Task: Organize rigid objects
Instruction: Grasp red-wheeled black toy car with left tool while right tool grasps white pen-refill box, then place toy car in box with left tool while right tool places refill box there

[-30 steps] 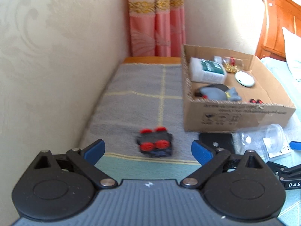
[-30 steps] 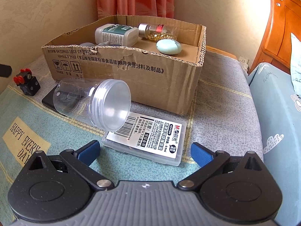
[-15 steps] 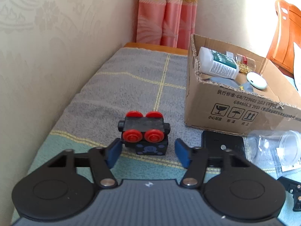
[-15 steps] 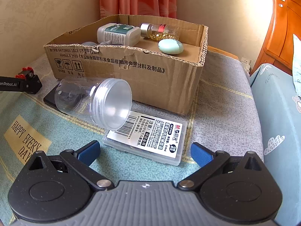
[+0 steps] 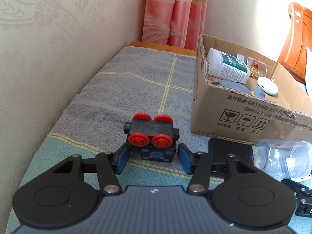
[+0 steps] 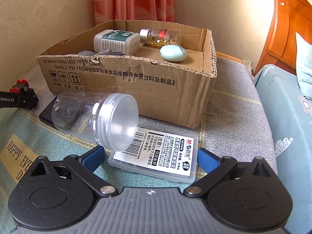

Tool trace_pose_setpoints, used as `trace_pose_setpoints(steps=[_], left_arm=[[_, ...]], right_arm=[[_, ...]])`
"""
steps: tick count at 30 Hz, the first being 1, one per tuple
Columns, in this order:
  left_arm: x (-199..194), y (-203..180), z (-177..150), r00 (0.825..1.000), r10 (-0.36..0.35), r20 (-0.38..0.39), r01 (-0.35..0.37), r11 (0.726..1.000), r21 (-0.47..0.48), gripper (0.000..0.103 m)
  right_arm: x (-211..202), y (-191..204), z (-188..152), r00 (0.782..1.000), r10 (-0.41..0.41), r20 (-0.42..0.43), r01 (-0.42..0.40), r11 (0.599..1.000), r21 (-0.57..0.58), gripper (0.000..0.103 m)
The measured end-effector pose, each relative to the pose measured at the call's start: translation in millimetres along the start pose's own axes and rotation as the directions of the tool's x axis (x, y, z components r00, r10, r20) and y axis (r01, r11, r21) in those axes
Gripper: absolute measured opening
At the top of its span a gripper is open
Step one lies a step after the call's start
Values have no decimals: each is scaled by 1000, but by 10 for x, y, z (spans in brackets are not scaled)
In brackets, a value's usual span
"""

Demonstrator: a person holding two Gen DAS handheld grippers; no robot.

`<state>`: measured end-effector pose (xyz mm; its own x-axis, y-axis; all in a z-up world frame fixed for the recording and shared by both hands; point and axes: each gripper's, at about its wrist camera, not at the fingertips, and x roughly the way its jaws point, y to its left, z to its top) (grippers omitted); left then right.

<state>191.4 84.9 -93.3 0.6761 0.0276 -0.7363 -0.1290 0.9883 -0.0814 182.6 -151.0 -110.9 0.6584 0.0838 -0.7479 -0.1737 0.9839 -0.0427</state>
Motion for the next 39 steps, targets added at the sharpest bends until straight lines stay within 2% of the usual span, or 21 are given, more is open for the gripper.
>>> trace_pose_setpoints(steps=[10, 13, 16, 21, 23, 33, 39], left_arm=[[-8, 23, 7, 1000, -2, 0, 2, 1000, 10, 49], [1, 19, 8, 1000, 3, 5, -3, 1000, 13, 50], [14, 14, 9, 1000, 9, 11, -9, 1000, 8, 50], [20, 12, 25, 1000, 8, 5, -8, 1000, 12, 48], [5, 23, 31, 1000, 0, 1, 0, 1000, 18, 48], [-201, -36, 110, 1000, -28, -3, 28, 987, 156, 47], [-157, -3, 58, 1000, 4, -15, -2, 989, 150, 48]], right_arm=[[-188, -127, -127, 999, 27, -46, -28, 999, -30, 96], [-208, -169, -164, 998, 13, -59, -14, 1000, -17, 103], [-169, -158, -155, 998, -3, -55, 4, 1000, 8, 103], [-158, -62, -101, 999, -9, -39, 10, 1000, 8, 93], [-162, -63, -93, 999, -13, -45, 13, 1000, 5, 93], [-387, -81, -79, 999, 7, -48, -10, 998, -69, 93], [-458, -52, -169, 998, 10, -63, -17, 995, -102, 93]])
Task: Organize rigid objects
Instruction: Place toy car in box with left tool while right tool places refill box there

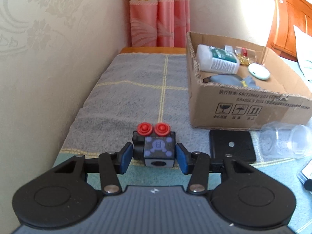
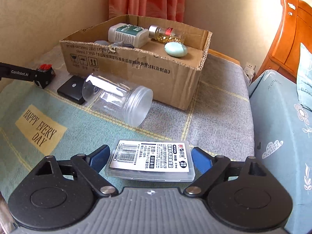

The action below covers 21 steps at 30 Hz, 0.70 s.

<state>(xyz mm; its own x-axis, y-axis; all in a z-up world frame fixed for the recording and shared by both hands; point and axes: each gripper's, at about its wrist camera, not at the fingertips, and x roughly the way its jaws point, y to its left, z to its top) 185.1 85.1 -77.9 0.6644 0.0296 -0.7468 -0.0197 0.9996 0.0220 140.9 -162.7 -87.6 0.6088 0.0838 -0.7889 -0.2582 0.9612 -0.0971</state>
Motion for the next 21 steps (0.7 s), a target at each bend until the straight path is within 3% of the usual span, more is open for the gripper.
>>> trace_pose_setpoints(steps=[12, 15, 17, 21], left_arm=[[173, 23, 4, 1000, 10, -10, -10, 999, -31, 59], [196, 33, 26, 1000, -1, -10, 0, 999, -40, 55], [193, 37, 42, 1000, -16, -13, 15, 999, -41, 50], [164, 45, 65, 999, -24, -26, 23, 999, -30, 50]], right_arm=[[123, -57, -102, 999, 33, -35, -30, 996, 79, 97], [140, -18, -97, 999, 26, -39, -24, 998, 63, 99], [135, 1, -89, 999, 30, -36, -28, 998, 57, 92], [112, -5, -67, 998, 38, -49, -35, 998, 48, 92]])
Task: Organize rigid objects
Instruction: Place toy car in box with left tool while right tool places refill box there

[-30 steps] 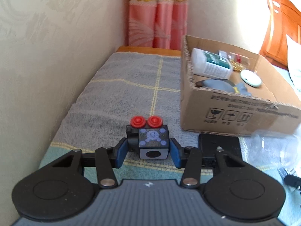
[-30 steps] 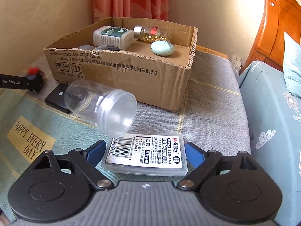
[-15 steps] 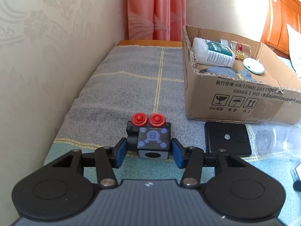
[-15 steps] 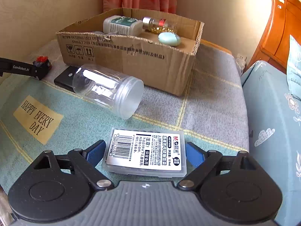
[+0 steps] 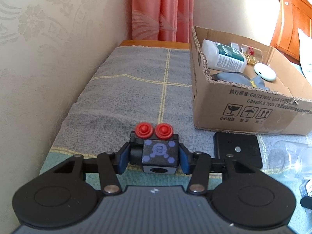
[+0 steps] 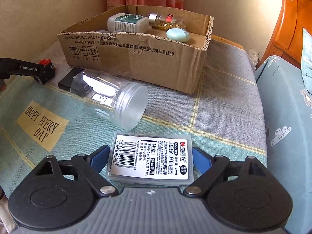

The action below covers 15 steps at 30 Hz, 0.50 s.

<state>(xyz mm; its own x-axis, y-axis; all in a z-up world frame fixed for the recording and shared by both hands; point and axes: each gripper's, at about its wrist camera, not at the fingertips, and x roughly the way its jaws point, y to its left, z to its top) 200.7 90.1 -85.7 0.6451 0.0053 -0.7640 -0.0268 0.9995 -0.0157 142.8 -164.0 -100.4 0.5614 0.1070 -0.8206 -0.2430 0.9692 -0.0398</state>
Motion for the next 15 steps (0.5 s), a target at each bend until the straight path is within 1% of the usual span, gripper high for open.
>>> trace_pose_setpoints(steps=[3, 8, 10, 15], left_arm=[[-85, 6, 16, 1000, -11, 1, 11, 1000, 21, 50], [-281, -10, 72, 999, -38, 5, 38, 997, 64, 50], [-366, -35, 104, 998, -57, -1, 57, 995, 82, 50], [-595, -155, 172, 993, -120, 14, 117, 984, 134, 50]], right_arm=[[-39, -2, -14, 1000, 8, -12, -8, 1000, -18, 92], [-182, -31, -18, 1000, -2, -4, 2, 998, -57, 92], [-256, -57, -4, 1000, -5, 6, 5, 998, -65, 92], [-451, -121, 91, 999, -7, 47, 11, 996, -92, 92]])
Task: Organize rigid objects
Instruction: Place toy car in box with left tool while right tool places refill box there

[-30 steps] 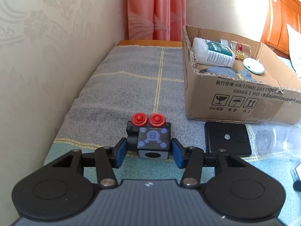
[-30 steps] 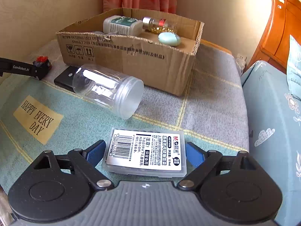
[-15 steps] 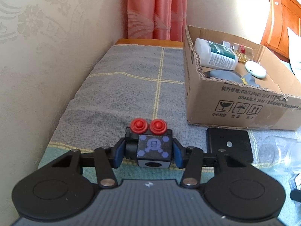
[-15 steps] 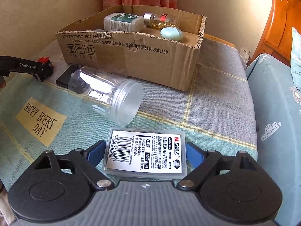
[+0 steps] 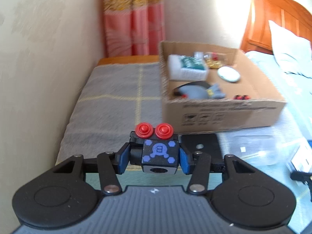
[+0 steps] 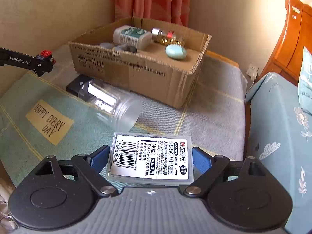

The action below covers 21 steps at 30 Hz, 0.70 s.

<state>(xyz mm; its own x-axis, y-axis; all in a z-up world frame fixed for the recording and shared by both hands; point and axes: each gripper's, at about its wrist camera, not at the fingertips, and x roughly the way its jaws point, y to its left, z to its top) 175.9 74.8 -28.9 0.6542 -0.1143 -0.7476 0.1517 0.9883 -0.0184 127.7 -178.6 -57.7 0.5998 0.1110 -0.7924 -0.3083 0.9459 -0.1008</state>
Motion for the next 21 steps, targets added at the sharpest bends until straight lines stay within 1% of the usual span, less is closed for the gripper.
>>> trace_pose_setpoints(steps=[6, 11, 14, 16, 18, 21], left_arm=[[-152, -297, 255, 994, -93, 53, 88, 993, 84, 50], [-41, -651, 551, 979, -188, 82, 175, 974, 148, 50], [156, -896, 717, 976, -200, 84, 182, 966, 184, 50], [332, -1015, 813, 974, -217, 59, 203, 961, 187, 50], [500, -1090, 882, 976, -212, 42, 201, 962, 184, 50], [680, -1144, 935, 980, -197, 40, 186, 965, 186, 50]], right_arm=[[-154, -109, 174, 998, 18, 68, -18, 1000, 6, 92], [-208, -189, 378, 991, 21, 131, -20, 1000, -4, 92], [-203, -237, 498, 988, 17, 154, -16, 1000, -3, 92], [-188, -263, 555, 986, 10, 164, -9, 1000, -7, 92], [-173, -288, 610, 985, 7, 172, -6, 1000, -7, 92], [-150, -330, 667, 985, -2, 173, 3, 1000, -4, 92]])
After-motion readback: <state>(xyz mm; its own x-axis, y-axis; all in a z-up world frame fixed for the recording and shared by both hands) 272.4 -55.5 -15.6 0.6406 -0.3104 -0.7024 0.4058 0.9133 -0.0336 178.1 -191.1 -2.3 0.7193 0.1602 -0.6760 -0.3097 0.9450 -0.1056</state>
